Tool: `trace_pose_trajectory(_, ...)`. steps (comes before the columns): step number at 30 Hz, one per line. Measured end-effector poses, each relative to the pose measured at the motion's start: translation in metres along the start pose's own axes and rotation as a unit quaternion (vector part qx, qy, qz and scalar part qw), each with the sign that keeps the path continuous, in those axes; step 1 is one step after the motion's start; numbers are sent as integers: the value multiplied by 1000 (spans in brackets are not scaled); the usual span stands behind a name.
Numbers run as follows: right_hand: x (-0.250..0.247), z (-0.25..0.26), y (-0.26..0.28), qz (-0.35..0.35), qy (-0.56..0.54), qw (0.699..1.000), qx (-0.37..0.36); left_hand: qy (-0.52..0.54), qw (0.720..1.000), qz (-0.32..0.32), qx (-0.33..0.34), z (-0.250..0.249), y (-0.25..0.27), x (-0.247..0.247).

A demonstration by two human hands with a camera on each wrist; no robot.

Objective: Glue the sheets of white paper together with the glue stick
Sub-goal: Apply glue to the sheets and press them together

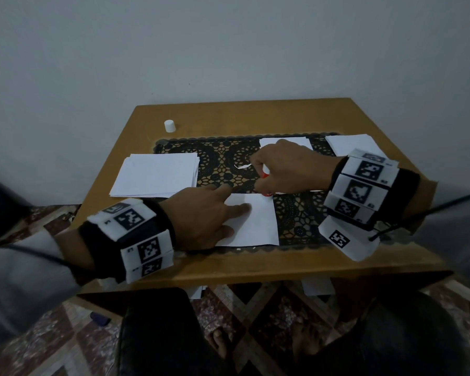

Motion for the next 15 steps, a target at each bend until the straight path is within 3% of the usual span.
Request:
trace_pose_trajectory(7, -24, -8, 6, -76, -38, 996, 12, 52, 998, 32, 1, 8, -5, 6)
trace_pose_trajectory(15, 3, -15, 6, -49, -75, 995, 38, 77, 995, 65, 0, 14, -12, 13)
Point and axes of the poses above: each hand's wrist, its own y-axis away from the middle knuckle, its own x-axis out of the palm, z = x × y, the point moved 9 cm from there along -y, towards the middle knuckle, and after that the axes turned 12 degrees about x, right-handed, at the moved point
